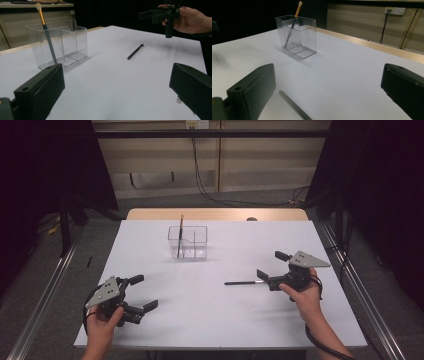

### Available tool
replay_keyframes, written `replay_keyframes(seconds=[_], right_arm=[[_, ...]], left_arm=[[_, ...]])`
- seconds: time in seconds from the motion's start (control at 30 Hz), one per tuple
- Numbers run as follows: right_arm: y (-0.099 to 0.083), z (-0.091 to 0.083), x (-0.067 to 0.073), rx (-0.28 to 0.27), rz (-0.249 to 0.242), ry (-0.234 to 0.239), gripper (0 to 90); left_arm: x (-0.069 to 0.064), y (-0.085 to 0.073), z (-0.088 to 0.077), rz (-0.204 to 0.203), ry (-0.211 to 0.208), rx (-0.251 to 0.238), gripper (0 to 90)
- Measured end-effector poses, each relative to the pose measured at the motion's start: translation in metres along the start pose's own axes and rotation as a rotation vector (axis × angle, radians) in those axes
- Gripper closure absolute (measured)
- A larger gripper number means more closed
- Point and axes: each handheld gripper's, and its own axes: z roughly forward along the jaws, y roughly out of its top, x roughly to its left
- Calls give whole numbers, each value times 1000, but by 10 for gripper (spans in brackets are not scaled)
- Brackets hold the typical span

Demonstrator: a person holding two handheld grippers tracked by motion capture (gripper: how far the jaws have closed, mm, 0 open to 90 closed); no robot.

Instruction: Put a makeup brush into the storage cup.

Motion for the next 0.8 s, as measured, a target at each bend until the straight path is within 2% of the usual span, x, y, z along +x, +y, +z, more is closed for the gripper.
replay_keyframes(seconds=[0.23, 0.5, 0.8], right_arm=[[4, 8, -2, 20, -8, 13, 0], [8, 16, -4, 101, -18, 27, 0], [14, 26, -8, 219, -35, 45, 0]], left_arm=[[-1, 0, 1, 1, -2, 5, 0], [0, 0, 1, 3, 1, 10, 0], [-1, 0, 2, 5, -7, 20, 0]])
